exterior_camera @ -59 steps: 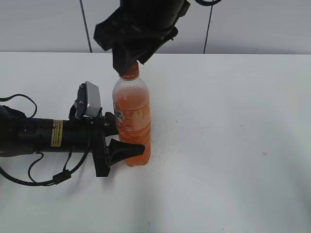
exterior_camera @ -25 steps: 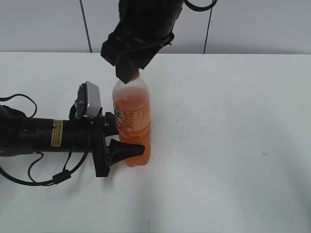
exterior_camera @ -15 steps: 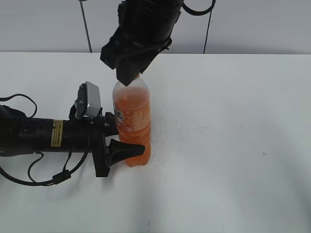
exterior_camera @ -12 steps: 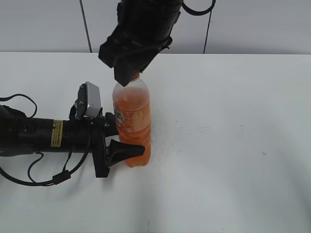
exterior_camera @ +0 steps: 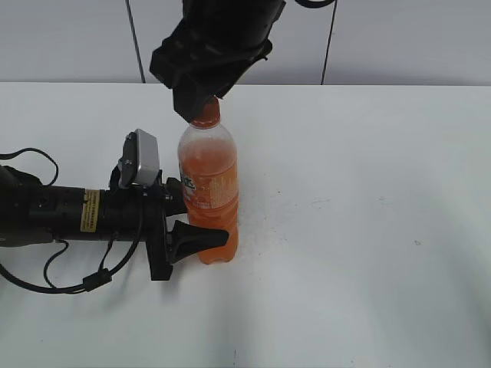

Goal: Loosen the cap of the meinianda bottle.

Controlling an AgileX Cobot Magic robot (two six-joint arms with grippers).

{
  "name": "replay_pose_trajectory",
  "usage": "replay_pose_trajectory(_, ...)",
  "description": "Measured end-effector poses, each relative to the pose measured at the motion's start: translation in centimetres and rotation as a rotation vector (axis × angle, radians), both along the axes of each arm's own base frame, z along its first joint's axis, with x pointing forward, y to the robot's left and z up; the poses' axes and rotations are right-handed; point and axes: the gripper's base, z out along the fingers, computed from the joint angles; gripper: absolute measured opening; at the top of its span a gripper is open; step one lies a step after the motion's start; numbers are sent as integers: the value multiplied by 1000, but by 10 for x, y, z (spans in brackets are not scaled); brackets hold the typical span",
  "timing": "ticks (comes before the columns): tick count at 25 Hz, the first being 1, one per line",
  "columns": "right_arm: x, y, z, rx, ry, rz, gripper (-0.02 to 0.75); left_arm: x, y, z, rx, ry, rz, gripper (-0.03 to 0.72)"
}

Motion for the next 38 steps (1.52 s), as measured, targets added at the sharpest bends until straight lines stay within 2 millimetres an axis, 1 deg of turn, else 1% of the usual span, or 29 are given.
replay_pose_trajectory(13, 0, -1, 0, -3, -1, -13, 400, 0, 0, 0, 0, -1, -2, 403)
replay_pose_trajectory(17, 1, -1, 0, -6, -3, -15, 389, 0, 0, 0, 0, -1, -2, 403)
replay_pose_trajectory(23, 0, -2, -8, -26, 16, -15, 385, 0, 0, 0, 0, -1, -2, 403)
replay_pose_trajectory(29, -2, -4, -2, -16, 4, -18, 363, 0, 0, 0, 1, -1, -3, 403)
replay_pose_trajectory(38, -2, -4, -2, -16, 5, -18, 356, 0, 0, 0, 1, -2, -6, 402)
